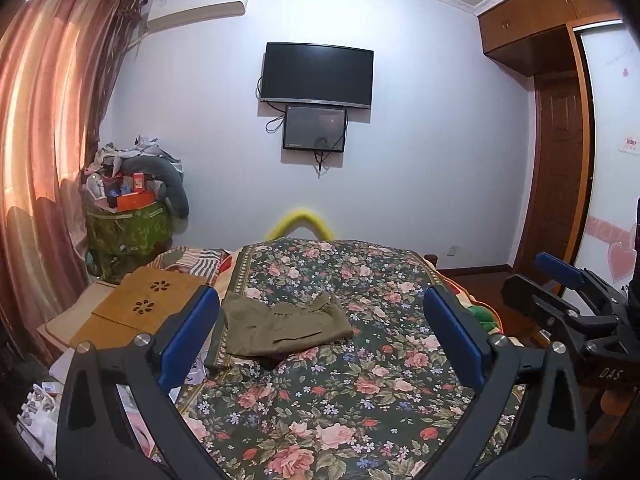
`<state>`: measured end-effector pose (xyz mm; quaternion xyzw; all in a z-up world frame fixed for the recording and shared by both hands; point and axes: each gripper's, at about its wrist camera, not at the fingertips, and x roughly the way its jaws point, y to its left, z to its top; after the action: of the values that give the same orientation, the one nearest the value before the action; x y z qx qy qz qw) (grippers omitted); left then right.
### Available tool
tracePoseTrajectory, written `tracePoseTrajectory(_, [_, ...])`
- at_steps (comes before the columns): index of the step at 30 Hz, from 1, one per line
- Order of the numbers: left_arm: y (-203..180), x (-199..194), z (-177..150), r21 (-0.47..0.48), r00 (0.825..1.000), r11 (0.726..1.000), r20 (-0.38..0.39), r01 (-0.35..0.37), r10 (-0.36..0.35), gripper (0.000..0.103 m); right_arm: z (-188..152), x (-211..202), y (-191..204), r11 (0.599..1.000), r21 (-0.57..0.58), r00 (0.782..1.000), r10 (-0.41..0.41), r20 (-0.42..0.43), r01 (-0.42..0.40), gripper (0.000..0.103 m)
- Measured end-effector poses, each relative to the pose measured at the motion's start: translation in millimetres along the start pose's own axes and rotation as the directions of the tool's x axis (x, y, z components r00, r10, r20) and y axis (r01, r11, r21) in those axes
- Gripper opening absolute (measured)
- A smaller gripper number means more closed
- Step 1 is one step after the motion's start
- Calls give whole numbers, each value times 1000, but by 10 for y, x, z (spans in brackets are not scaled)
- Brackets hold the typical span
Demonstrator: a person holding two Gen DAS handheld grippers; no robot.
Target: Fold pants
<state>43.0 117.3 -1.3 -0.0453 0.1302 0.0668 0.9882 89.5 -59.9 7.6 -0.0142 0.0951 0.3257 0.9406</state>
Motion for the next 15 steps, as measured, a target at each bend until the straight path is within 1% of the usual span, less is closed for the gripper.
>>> tracePoseTrajectory(15, [6,70,-35,5,1000,1000,-13,11,-11,103,-17,50,1,1000,-4,1000,-9,-8,9,103])
